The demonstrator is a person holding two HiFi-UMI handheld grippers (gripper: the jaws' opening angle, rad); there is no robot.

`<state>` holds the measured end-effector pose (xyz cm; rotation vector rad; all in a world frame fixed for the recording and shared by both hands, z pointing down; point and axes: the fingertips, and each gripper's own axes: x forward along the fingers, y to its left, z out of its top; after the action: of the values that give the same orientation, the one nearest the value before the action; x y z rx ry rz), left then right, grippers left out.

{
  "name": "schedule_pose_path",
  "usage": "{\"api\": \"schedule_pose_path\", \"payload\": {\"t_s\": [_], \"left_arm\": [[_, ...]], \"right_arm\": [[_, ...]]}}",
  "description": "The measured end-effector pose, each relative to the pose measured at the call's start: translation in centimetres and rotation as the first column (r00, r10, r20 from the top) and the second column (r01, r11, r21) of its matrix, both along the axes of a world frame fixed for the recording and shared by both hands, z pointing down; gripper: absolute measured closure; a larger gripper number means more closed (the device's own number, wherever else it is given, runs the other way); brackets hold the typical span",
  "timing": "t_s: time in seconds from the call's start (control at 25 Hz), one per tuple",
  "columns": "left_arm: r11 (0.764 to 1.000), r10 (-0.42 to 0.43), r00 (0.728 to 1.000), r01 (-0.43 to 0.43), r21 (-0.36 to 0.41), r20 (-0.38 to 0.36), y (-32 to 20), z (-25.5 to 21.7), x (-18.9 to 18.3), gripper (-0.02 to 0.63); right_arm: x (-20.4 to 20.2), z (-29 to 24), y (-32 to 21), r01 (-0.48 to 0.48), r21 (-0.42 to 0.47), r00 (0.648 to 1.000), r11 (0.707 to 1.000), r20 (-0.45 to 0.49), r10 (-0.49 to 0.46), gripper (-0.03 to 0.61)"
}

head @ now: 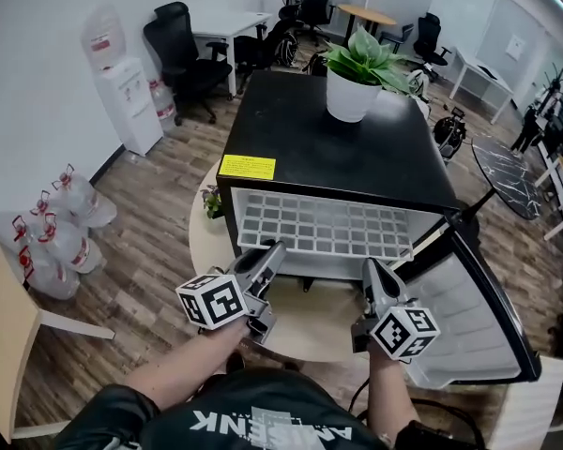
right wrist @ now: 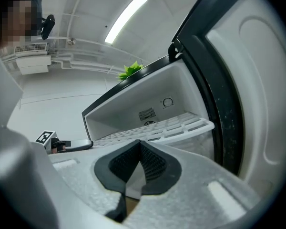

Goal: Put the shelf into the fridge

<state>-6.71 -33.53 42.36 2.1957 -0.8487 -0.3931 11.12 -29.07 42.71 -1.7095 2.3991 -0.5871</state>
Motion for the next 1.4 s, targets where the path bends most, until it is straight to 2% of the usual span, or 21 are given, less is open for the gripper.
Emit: {"api": "schedule_pose_path", "payload": {"t_s": [0.12, 0.32, 0.44, 0.6, 0.76, 0.96, 1.16, 1.4], "left_arm": [[0.998, -0.063, 0.997, 0.062, 0.007, 0.042, 0.2, 0.3, -0.9, 0.514], [0.982, -0.161, 0.973, 0.142, 0.125, 0.162, 0.3, -0.2, -1.8, 0.552], [0.974, -0.202, 0.957, 0.174, 0.144, 0.21, -0.7, -0.3, -2.1, 0.571], [0.97, -0.222, 0.943, 0.187, 0.156, 0.249, -1.7, -0.1, -2.0, 0.58], [0.96, -0.254, 0.915, 0.198, 0.2, 0.313, -2.5, 0.1, -1.9, 0.58], [0.95, -0.288, 0.888, 0.22, 0.219, 0.358, -3.5, 0.1, -2.0, 0.603], [0.941, -0.312, 0.849, 0.216, 0.259, 0.426, -4.2, 0.3, -1.8, 0.607], [0.937, -0.327, 0.826, 0.222, 0.268, 0.459, -5.3, 0.3, -1.7, 0.607]], "right_arm": [[0.0, -0.1, -0.9, 0.016, 0.003, 1.0, 1.0, 0.002, -0.016, 0.572], [0.2, -0.1, -1.9, 0.023, 0.005, 1.0, 1.0, 0.007, -0.023, 0.572], [0.2, 0.0, -2.5, 0.027, 0.004, 1.0, 1.0, 0.009, -0.027, 0.572], [0.3, 0.1, -3.5, 0.026, 0.003, 1.0, 1.0, 0.01, -0.026, 0.572], [0.4, 0.0, -4.4, 0.022, -0.002, 1.0, 1.0, 0.01, -0.022, 0.572], [0.4, 0.0, -5.2, 0.019, -0.005, 1.0, 1.0, 0.003, -0.019, 0.572], [0.7, 0.0, -5.9, 0.011, -0.008, 1.0, 1.0, -0.003, -0.011, 0.572], [0.7, 0.0, -7.1, 0.01, -0.01, 1.0, 1.0, -0.004, -0.01, 0.572]]}}
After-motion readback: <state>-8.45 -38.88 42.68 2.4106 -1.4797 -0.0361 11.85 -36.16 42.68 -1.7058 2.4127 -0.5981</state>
